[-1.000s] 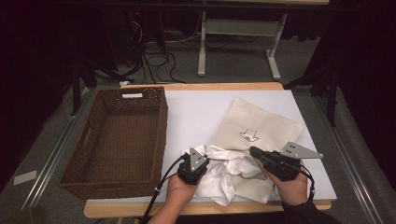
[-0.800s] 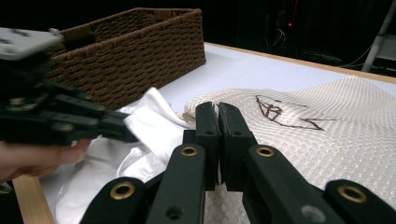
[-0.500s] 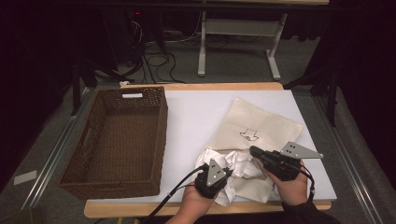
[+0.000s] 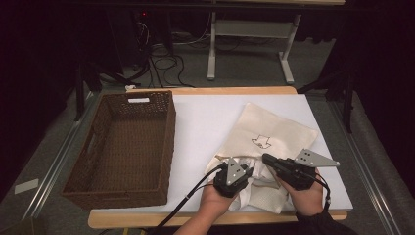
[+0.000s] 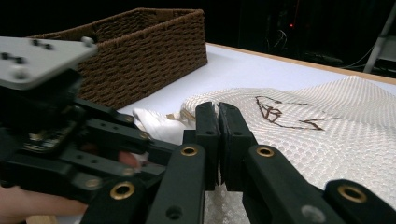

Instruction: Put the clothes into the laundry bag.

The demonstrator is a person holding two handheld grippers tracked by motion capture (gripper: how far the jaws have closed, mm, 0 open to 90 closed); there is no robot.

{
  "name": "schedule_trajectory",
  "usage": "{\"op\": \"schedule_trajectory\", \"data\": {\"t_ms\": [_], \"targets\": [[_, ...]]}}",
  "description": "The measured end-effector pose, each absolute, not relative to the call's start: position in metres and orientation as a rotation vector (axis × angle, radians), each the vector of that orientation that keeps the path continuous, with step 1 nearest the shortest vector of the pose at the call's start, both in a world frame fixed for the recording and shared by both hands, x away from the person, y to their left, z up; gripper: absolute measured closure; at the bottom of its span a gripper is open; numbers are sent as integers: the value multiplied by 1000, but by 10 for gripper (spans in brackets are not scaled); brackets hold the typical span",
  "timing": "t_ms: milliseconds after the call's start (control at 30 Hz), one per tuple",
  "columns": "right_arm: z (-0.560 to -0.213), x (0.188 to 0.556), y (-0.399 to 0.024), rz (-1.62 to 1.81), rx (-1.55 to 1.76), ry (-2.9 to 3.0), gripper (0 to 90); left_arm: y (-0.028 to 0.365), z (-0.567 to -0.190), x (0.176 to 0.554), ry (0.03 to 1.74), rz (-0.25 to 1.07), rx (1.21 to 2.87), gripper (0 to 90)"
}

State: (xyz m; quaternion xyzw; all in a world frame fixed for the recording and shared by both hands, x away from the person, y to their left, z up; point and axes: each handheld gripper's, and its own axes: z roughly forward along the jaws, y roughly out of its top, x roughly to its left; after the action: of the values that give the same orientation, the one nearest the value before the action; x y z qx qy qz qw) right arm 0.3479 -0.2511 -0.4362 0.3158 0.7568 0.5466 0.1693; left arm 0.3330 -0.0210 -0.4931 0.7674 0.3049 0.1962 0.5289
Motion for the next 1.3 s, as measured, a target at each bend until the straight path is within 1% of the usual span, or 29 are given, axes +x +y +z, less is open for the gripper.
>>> {"op": "schedule_trajectory", "data": {"t_ms": [167,333,433,533,667,733,800,833,867,967,1000,1033,1067,1133,1300], "targets": [[-436,348,-250,1547,893,2151,886,-4,-483,321,716,495,1806,540],[-436,347,-251,1548,898,2148,885,18,-478,314,747,524,1787,440],[-436,347,-251,1547,898,2149,885,31,-482,313,783,530,1783,394],[-436,347,-250,1544,896,2149,885,42,-492,315,820,505,1790,353],[-436,347,-250,1544,905,2151,885,44,-506,316,851,469,1869,314],[-436,347,-250,1547,906,2151,885,41,-509,315,839,456,1917,308],[-436,347,-251,1548,899,2152,885,37,-512,314,838,438,1962,332],[-436,347,-251,1546,902,2151,885,36,-514,313,833,437,1982,379],[-436,347,-251,1545,901,2150,886,34,-516,312,828,435,1994,475],[-436,347,-251,1544,898,2149,885,29,-519,312,820,426,2030,671],[-436,347,-251,1545,896,2150,885,27,-520,312,822,425,2035,709],[-436,347,-251,1545,897,2151,885,26,-520,312,820,427,2044,772],[-436,347,-251,1544,899,2151,885,24,-520,312,825,429,2044,805],[-436,347,-251,1543,899,2154,886,23,-520,313,830,432,2037,853],[-436,347,-250,1541,898,2151,885,17,-514,316,831,463,1989,865]]}}
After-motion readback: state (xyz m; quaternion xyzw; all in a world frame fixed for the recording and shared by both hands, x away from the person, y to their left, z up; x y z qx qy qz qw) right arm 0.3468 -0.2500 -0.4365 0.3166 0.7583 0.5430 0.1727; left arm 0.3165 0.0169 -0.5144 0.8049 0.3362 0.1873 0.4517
